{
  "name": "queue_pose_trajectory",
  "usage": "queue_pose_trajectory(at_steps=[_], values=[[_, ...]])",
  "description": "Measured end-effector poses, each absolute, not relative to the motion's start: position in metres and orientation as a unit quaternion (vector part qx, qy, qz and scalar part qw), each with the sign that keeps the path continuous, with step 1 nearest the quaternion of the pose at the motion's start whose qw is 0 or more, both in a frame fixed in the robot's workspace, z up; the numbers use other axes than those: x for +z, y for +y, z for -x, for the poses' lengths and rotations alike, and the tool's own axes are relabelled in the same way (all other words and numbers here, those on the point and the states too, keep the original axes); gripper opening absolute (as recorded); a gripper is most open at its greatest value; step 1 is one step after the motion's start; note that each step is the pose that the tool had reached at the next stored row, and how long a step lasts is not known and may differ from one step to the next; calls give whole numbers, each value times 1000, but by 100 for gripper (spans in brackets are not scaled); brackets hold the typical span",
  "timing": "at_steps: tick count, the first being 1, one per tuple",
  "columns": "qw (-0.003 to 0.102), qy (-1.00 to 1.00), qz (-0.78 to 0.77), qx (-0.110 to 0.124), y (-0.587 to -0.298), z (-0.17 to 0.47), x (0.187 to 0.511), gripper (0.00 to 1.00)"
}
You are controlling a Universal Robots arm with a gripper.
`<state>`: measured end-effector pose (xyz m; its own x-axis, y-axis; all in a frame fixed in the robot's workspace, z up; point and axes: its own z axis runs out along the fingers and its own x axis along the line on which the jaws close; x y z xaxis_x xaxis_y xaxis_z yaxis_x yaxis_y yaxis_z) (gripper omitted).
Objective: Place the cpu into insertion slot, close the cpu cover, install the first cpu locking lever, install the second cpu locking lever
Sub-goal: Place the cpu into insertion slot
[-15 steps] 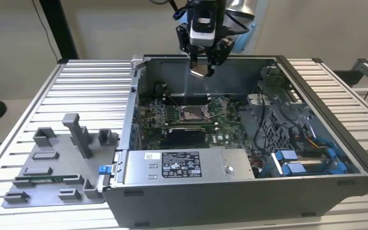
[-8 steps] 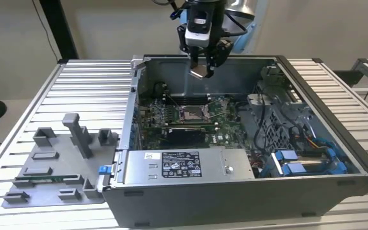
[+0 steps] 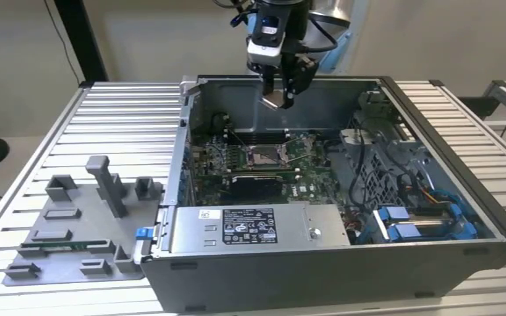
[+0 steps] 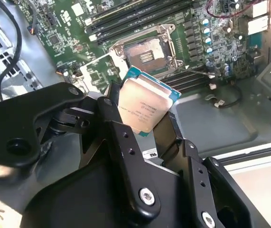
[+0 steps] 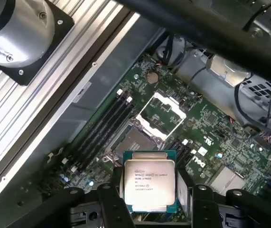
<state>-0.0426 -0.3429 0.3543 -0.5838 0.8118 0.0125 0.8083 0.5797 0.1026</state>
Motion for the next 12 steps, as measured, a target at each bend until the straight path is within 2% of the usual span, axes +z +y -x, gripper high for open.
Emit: queue_pose_trajectory(at_steps=[12], values=[[22,845,-533,47,-343,43,351,0]])
